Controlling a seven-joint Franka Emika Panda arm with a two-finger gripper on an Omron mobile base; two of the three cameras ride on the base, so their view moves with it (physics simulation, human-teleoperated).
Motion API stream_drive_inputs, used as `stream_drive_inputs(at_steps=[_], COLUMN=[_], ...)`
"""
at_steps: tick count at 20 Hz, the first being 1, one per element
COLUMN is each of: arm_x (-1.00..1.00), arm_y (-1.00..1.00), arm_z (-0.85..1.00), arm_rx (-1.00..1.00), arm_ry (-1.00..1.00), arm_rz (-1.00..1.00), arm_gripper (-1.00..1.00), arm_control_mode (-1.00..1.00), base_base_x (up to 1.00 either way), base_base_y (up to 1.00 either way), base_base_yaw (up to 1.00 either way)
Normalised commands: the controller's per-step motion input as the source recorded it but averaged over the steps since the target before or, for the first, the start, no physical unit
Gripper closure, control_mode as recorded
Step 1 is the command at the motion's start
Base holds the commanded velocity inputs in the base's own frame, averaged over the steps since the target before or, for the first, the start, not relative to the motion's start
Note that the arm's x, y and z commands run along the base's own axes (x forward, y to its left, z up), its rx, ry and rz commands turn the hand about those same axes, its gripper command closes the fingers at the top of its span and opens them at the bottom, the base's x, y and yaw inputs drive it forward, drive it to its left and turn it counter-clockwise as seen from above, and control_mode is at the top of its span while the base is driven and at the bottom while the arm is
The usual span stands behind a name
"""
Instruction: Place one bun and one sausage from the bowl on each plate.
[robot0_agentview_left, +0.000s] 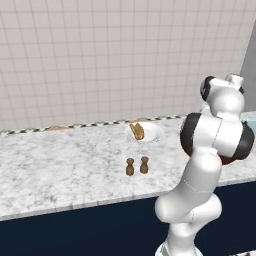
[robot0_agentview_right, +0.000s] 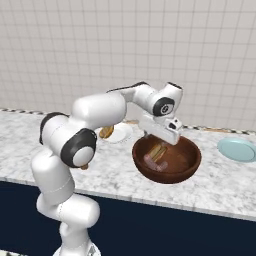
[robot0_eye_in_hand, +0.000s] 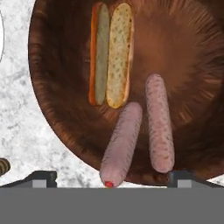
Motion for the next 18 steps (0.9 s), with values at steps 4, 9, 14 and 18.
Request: stream_drive_inputs(at_steps=[4,9,14,18], arm_x=[-0.82,-0.51,0.26,0.00], arm_y=[-0.10,0.24,0.17,0.29], arm_z=[-0.27,-0.22,0.04,-0.15], arm_rx=[0.07,0.01,0.00,0.00], arm_ry=[0.04,0.08,0.09,0.11], arm_rz=[-0.06,-0.09,-0.01,-0.03], arm_gripper=[-1.00,-1.00,-1.00,-1.00], arm_control_mode=[-1.00,-1.00,-1.00,-1.00], base_base_x=[0.00,0.00,0.00,0.00], base_base_y=[0.00,0.00,0.00,0.00], base_base_yaw=[0.00,0.00,0.00,0.00])
